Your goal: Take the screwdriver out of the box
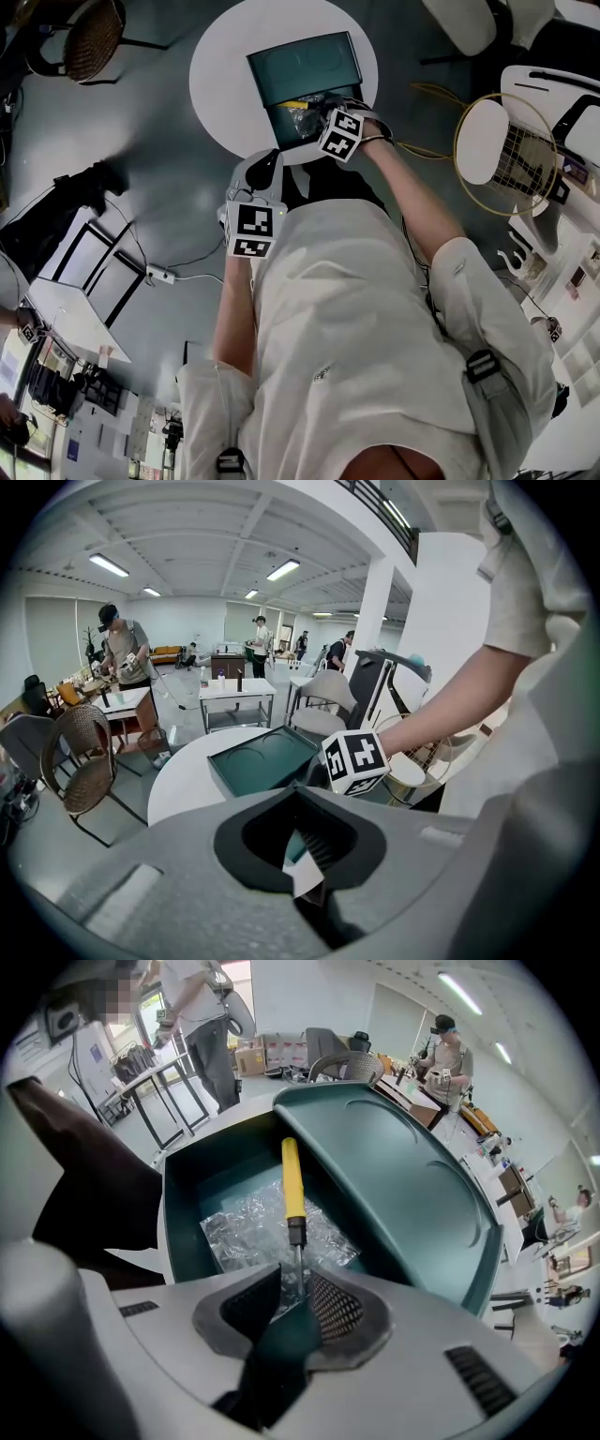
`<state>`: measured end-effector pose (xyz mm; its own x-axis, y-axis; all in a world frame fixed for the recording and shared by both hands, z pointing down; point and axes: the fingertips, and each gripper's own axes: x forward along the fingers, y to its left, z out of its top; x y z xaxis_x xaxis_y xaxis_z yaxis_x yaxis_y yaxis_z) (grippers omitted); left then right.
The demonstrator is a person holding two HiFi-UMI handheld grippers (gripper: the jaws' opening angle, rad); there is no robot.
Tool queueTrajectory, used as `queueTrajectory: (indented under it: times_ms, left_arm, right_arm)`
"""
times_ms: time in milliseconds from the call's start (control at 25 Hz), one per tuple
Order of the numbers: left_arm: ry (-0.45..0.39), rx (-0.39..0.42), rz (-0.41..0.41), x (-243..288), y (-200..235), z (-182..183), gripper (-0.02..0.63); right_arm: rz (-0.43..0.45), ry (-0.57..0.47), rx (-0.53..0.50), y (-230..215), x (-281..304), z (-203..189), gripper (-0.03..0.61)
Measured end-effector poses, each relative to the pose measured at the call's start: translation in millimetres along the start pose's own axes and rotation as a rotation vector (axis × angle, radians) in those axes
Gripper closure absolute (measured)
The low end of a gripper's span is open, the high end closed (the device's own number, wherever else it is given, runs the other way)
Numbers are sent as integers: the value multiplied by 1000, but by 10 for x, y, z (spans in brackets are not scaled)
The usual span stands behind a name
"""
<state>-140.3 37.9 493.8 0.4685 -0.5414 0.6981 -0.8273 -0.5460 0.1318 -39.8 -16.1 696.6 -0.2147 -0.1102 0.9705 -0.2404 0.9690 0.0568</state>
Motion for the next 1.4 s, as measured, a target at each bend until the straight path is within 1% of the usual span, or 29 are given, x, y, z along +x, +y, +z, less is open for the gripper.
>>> queueTrajectory:
  times_ms: [80,160,240,360,480,880,1200,1400]
  left_arm:
    - [1,-3,1,-5,3,-13,604]
    - [3,-5,1,-6,3,-21,604]
    - [4,-7,0,-4,5,-29,604]
    - [8,-9,0,-2,-2,-56,604]
    - [12,-9,-3,-7,-11,-59,604]
    - [0,0,2,-29,10,4,604]
    - [-8,9,-3,-14,-48,35,604]
    - [-11,12,-4,1,-93,31,604]
  right_arm:
    - [-5,11,-10,16,37,-17,480]
    - [-16,22,-8,7,79,-42,511]
    - [-22,28,-1,-5,102,-55,522]
    - [-15,31,-7,8,110,-61,528]
    - [-3,32,-12,26,101,-64,551]
    - [9,-1,15,76,-10,-73,558]
    - [28,-43,64,146,-196,-59,560]
    - [14,-75,57,169,-322,-56,560]
